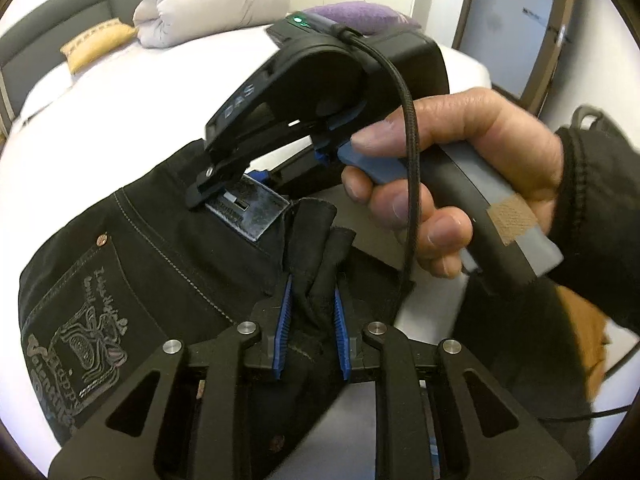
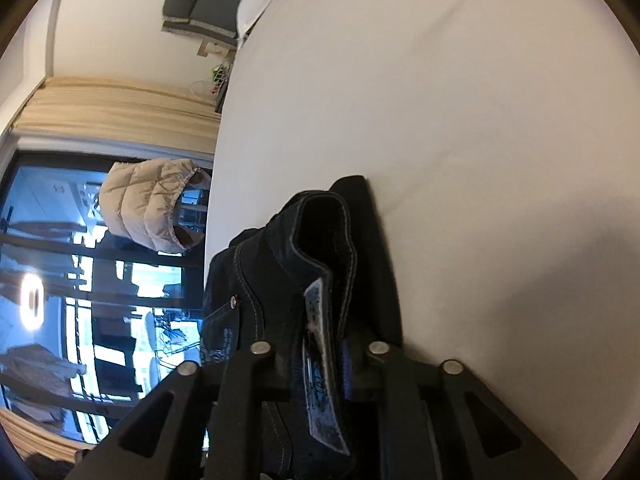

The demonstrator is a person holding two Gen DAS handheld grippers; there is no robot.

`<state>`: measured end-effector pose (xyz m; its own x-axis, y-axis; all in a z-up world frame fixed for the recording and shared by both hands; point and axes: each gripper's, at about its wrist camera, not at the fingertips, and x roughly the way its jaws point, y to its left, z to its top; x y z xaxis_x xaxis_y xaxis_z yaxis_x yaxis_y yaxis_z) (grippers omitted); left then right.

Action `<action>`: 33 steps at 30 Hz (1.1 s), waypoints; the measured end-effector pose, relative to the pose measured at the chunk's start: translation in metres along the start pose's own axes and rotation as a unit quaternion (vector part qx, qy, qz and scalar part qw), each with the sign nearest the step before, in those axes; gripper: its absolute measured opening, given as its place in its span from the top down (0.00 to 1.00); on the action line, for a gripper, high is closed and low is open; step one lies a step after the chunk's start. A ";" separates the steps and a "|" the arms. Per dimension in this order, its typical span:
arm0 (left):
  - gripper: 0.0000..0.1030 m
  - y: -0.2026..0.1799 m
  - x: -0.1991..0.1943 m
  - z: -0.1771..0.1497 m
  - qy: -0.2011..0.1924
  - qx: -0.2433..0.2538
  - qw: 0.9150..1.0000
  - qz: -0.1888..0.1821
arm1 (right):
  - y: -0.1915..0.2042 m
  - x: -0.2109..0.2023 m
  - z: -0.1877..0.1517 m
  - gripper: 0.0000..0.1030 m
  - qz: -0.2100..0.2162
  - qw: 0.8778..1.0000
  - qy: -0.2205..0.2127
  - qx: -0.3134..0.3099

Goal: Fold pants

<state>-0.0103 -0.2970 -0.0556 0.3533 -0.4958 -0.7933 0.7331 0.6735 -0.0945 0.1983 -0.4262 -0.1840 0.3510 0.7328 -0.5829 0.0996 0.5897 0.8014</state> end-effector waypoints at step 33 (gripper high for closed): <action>0.81 0.111 -0.081 -0.109 -0.040 -0.058 0.996 0.051 | 0.026 -0.013 -0.066 0.98 -0.063 0.997 -0.018 -0.043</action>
<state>-0.0215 -0.1221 -0.0674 0.4714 -0.4614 -0.7516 0.6209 0.7788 -0.0887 0.1349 -0.3981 -0.1644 0.3741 0.6395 -0.6716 0.0649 0.7044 0.7068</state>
